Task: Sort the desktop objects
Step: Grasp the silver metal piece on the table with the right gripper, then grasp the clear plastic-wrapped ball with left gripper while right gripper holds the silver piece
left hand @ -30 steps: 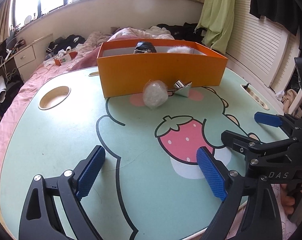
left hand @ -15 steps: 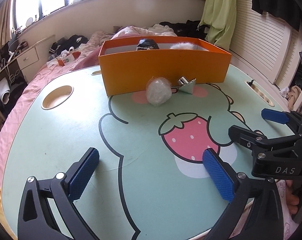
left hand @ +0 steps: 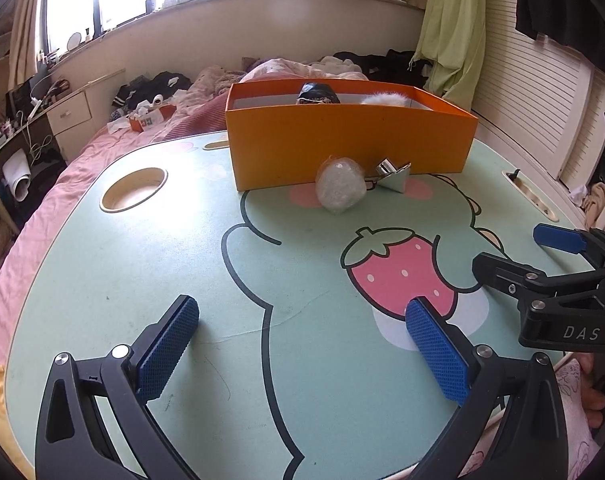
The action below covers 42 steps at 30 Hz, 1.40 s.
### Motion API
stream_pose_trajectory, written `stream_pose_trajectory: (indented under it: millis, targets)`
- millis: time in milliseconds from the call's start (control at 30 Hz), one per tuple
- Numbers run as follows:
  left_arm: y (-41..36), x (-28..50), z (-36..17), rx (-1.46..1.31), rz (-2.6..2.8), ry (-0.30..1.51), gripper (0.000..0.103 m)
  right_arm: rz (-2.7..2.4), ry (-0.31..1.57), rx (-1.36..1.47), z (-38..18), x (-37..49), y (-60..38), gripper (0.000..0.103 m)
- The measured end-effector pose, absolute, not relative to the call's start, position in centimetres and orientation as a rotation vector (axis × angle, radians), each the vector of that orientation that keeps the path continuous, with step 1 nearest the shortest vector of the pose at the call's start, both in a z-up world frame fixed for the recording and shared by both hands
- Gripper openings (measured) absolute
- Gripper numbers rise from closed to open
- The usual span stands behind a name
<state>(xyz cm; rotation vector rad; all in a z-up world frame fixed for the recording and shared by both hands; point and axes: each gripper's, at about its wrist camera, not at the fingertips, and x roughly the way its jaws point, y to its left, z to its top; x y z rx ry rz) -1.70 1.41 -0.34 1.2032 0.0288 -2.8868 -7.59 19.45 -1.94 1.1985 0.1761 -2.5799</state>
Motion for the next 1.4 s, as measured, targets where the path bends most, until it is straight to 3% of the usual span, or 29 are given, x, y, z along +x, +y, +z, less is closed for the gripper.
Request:
stream_pose_trajectory:
  millis: [267, 400, 600, 767, 800, 933, 1400]
  targets:
    - [1.4, -1.7, -0.3, 1.202, -2.888, 0.031, 0.103, -2.510, 0.159, 1.186, -0.8, -8.7, 18.5, 0.101]
    - [1.4, -1.7, -0.3, 1.201, -2.887, 0.031, 0.103, -2.501, 0.161, 1.119, 1.0, -10.5, 16.7, 0.091]
    - [1.4, -1.7, -0.3, 1.200, -2.888, 0.032, 0.103, -2.409, 0.164, 1.194, 1.1, -14.1, 13.6, 0.069]
    - [1.4, -1.7, -0.3, 1.199, -2.888, 0.033, 0.103, -2.371, 0.180, 1.260, 0.1, -16.0, 12.2, 0.068]
    - [1.4, -1.7, -0.3, 1.199, -2.888, 0.033, 0.103, -2.359, 0.176, 1.268, -0.1, -16.2, 11.9, 0.064]
    - [1.4, -1.7, -0.3, 1.199, -2.888, 0.033, 0.103, -2.322, 0.144, 1.305, -0.8, -16.7, 11.7, 0.033]
    - [1.9, -3.8, 2.1, 1.258, -2.954, 0.087, 0.103, -2.402, -0.077, 1.141, 2.3, -12.4, 17.9, 0.033]
